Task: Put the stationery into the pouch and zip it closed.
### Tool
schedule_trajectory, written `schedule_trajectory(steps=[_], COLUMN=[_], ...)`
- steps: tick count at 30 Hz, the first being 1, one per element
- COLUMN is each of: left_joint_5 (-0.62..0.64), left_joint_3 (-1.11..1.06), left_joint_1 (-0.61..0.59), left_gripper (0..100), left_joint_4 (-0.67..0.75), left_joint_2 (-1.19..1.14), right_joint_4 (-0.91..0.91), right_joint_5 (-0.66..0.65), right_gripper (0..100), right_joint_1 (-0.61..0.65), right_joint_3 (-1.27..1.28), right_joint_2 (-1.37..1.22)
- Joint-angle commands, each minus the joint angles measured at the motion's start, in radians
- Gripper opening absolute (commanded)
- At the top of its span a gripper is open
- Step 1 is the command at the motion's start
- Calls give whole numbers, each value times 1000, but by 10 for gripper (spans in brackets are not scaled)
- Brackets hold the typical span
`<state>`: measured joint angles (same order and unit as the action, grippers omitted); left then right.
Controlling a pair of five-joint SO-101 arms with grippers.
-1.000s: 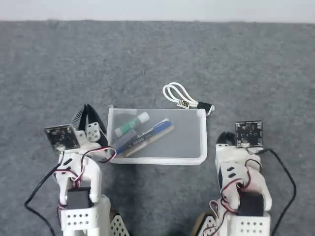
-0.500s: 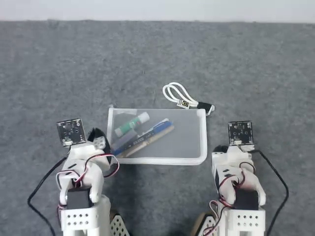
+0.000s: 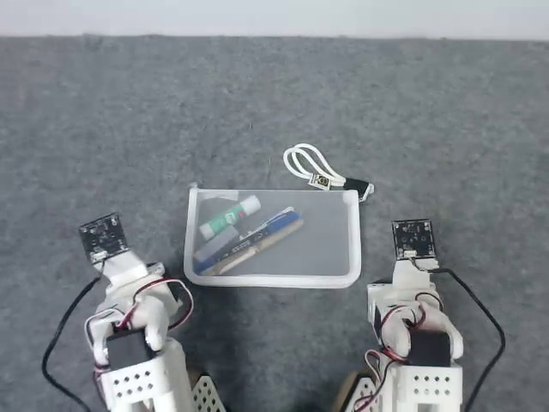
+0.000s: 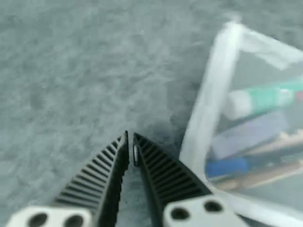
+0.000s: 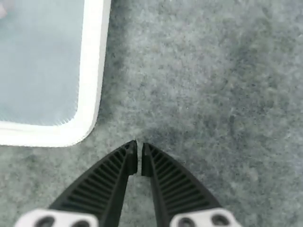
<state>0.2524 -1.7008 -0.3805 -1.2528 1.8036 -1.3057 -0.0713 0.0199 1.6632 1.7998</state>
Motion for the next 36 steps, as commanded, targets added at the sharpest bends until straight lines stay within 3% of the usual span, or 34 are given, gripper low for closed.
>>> schedule_trajectory(steps=[1,5,18,36], left_joint_5=[-2,-11,-230,-235], left_joint_3=[16,16,16,16], left_joint_1=[-17,-18,35,40], left_gripper=[12,12,12,12], left_joint_4=[-9,-9,-9,-9], left_joint_2=[17,17,17,17], right_joint_4=[-7,-7,-7,-7], right_joint_5=[2,2,2,2], right_gripper=[8,8,8,8], right_joint_1=[-12,-12,-12,-12], right_joint_3=[20,20,20,20], right_joint_2=[16,16,16,16])
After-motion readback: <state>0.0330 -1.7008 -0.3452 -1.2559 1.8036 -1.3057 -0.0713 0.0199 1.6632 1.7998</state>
